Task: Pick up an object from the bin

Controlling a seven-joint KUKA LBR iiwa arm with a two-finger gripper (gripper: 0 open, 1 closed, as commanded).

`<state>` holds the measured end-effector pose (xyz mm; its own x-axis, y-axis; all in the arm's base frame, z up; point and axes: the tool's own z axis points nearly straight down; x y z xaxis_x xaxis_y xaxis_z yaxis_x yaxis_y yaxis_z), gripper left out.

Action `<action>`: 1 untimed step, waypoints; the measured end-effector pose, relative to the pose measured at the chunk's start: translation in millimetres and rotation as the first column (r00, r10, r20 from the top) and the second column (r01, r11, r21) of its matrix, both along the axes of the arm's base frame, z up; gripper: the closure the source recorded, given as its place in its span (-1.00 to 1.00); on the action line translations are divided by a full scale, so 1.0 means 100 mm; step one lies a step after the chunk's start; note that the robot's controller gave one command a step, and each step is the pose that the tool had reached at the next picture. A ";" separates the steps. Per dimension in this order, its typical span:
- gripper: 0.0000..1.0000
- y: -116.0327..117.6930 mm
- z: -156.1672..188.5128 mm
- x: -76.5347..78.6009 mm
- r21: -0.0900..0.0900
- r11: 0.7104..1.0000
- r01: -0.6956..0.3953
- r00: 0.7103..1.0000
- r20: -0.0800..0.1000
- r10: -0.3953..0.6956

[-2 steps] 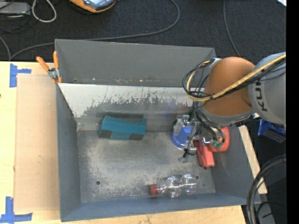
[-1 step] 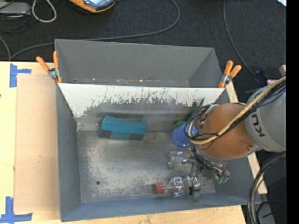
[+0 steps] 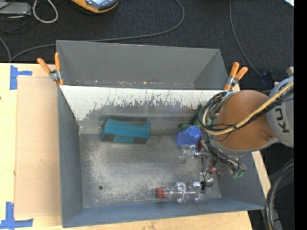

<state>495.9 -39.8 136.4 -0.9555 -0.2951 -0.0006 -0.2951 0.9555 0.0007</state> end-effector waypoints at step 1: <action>-1.00 0.42 -0.38 -0.16 0.002 0.999 0.038 0.999 -0.013 -0.038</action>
Offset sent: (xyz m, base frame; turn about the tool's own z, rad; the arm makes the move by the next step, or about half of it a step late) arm -0.0170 0.0182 -0.0664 -0.0222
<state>480.3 2.1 98.9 -0.9660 -0.2582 0.0117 -0.2581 0.9661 0.0061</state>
